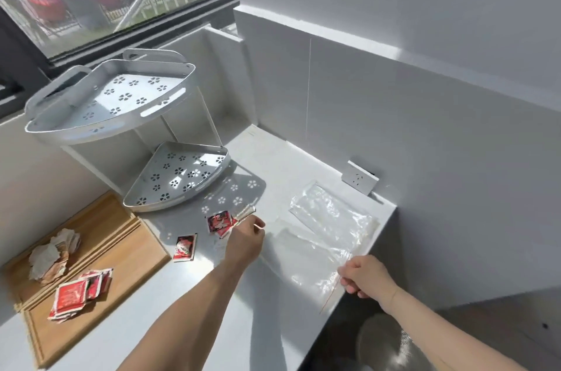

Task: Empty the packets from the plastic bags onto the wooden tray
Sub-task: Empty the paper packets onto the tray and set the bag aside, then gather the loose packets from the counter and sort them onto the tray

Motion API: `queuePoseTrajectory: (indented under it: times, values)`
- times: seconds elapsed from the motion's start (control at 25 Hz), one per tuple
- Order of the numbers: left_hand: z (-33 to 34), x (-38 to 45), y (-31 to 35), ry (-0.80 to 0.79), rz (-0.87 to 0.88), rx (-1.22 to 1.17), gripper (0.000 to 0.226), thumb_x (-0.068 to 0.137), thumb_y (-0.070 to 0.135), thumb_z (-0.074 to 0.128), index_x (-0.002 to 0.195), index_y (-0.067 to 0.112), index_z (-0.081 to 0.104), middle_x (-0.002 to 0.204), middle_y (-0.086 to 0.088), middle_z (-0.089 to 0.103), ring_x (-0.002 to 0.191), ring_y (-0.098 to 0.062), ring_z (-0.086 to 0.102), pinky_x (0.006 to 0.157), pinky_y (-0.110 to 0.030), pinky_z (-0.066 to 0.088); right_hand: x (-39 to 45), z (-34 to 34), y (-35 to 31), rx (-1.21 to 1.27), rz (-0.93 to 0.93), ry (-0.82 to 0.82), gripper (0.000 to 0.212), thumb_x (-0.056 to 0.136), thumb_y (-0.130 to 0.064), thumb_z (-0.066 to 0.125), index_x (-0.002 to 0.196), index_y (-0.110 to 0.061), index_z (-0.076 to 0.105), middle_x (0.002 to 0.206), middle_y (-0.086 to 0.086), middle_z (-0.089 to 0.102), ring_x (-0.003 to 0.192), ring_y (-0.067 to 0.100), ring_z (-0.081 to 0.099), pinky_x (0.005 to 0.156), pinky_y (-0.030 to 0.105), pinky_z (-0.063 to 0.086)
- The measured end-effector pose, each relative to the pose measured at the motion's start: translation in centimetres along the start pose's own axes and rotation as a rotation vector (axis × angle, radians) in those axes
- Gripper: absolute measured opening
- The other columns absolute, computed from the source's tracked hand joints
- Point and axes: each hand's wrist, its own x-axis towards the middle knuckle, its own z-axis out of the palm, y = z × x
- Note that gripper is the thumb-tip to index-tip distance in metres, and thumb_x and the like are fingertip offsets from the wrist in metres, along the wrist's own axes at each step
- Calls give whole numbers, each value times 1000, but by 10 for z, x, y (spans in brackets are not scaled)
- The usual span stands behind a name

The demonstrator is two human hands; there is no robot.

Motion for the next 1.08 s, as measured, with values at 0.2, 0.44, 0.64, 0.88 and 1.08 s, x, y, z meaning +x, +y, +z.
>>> queuePoseTrajectory:
  times: [0.2,0.44,0.64,0.88,1.08]
  values:
    - [19,18,5,-65,9,186,19,91,34,58,105,23,64,91,2,69,96,-21,65,92,-38,47,3,0,3,-129,47,-11,21,85,-24,61,70,-12,69,62,-1,71,52,11,61,48,23,46]
    - [29,28,3,-106,108,278,31,97,37,48,120,18,57,107,-6,64,98,-21,61,80,-30,42,0,-8,-13,-461,8,-21,32,79,-38,55,55,-18,61,61,-2,75,49,9,62,74,30,59]
    - [23,28,3,-64,177,233,35,95,36,53,124,16,57,111,-5,63,103,-21,59,88,-38,49,-1,-23,-33,-894,-96,-21,43,82,-54,47,60,-21,63,59,-4,74,57,9,71,78,29,57]
    - [-14,14,-14,73,104,115,30,85,25,68,113,19,63,107,1,64,84,-9,56,70,-26,43,22,-21,-92,-1112,-403,-93,25,85,-49,49,84,-29,63,77,-11,63,81,13,63,61,27,39]
    - [-62,-12,-57,134,-64,196,30,86,33,65,115,24,63,110,2,66,95,-16,62,74,-29,49,51,25,-141,-1215,-682,-115,19,85,-41,49,96,-33,63,93,-9,70,92,17,62,66,29,35]
